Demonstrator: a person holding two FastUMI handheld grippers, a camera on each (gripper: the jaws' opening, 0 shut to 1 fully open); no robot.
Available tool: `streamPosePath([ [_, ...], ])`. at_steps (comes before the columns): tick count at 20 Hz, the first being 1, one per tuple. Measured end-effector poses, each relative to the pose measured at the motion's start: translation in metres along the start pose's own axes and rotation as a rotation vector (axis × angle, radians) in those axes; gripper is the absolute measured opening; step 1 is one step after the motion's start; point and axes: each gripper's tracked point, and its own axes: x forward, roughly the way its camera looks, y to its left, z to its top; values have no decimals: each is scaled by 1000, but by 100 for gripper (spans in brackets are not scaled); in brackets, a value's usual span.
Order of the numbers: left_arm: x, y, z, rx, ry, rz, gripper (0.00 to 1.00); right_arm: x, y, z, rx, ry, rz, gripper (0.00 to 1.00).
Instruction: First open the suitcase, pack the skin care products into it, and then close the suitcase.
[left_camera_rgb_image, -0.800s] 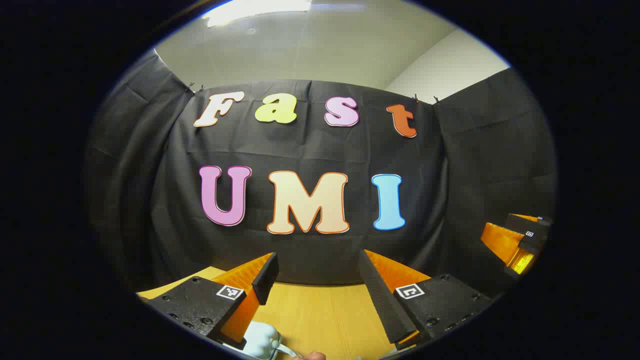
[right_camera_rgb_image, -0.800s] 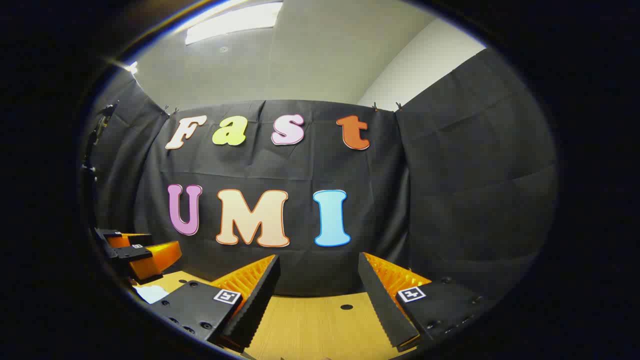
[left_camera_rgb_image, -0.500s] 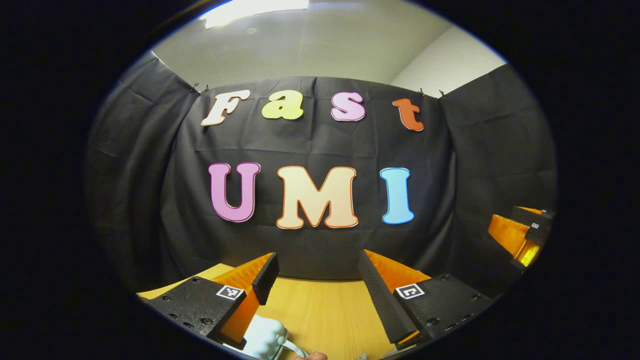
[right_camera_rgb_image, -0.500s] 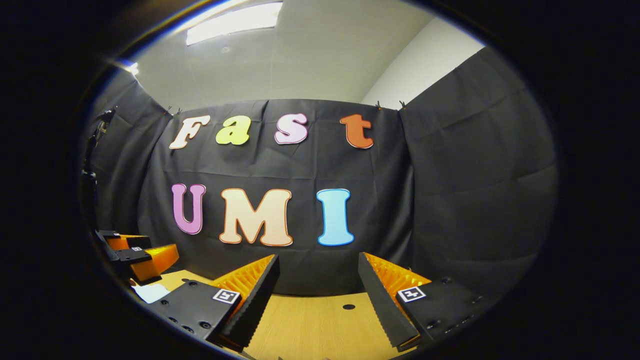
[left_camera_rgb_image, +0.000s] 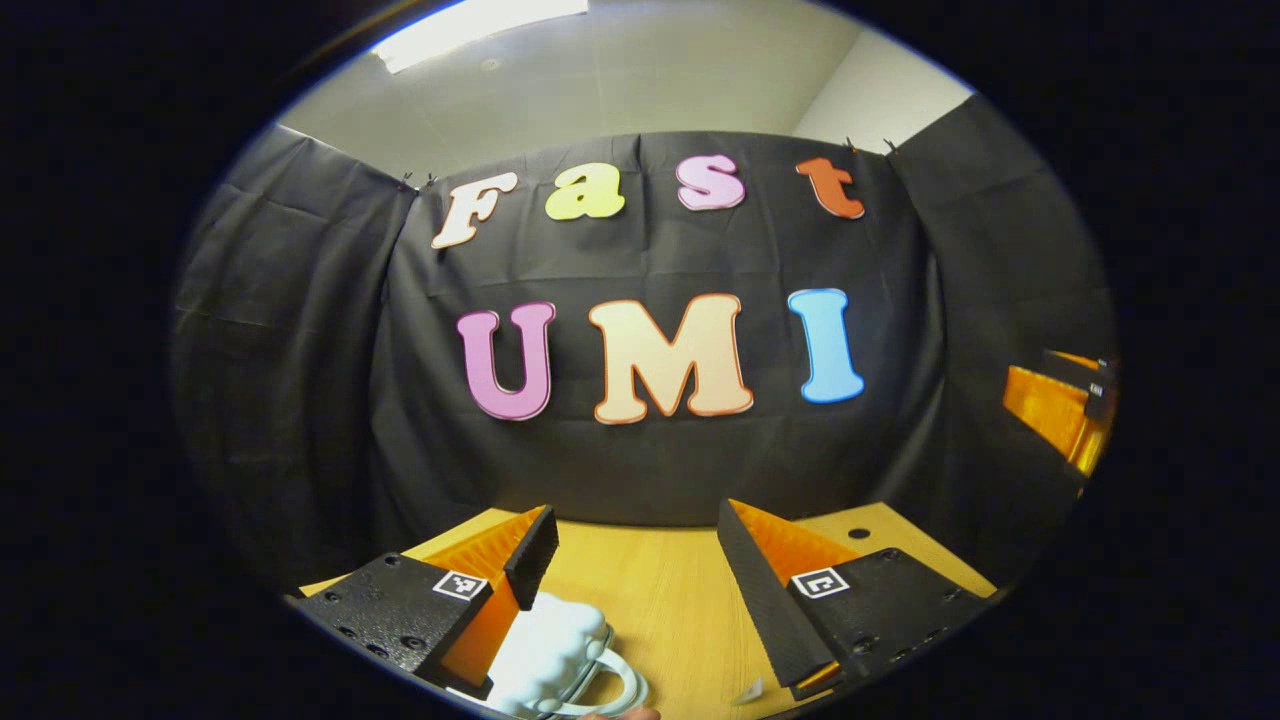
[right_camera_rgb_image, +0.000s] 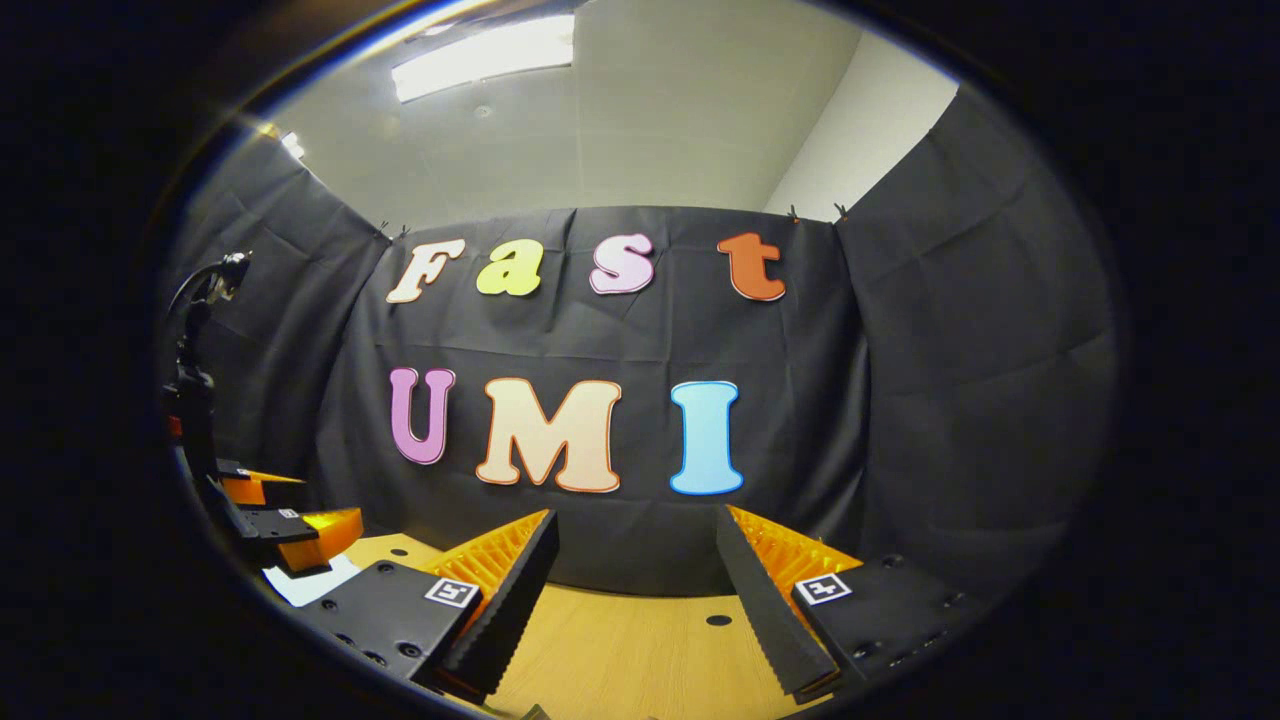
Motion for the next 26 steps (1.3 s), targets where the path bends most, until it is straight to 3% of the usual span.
streamPosePath([
  [4, -2, 0, -69, 68, 183, -66, 92, 2, 4, -6, -8, 7, -23, 98],
  [12, -11, -5, -166, 85, 465, -157, 90, -5, 13, -30, -13, 90, -62, 98],
  [16, -15, -11, -211, 99, 607, -162, 90, -7, 7, -32, -37, 108, -80, 98],
  [25, -21, -12, -275, 7, 874, -161, 90, -8, -3, -31, -86, 127, -114, 98],
  [26, -22, -11, -279, 3, 890, -159, 84, -9, -2, -31, -94, 128, -114, 98],
])
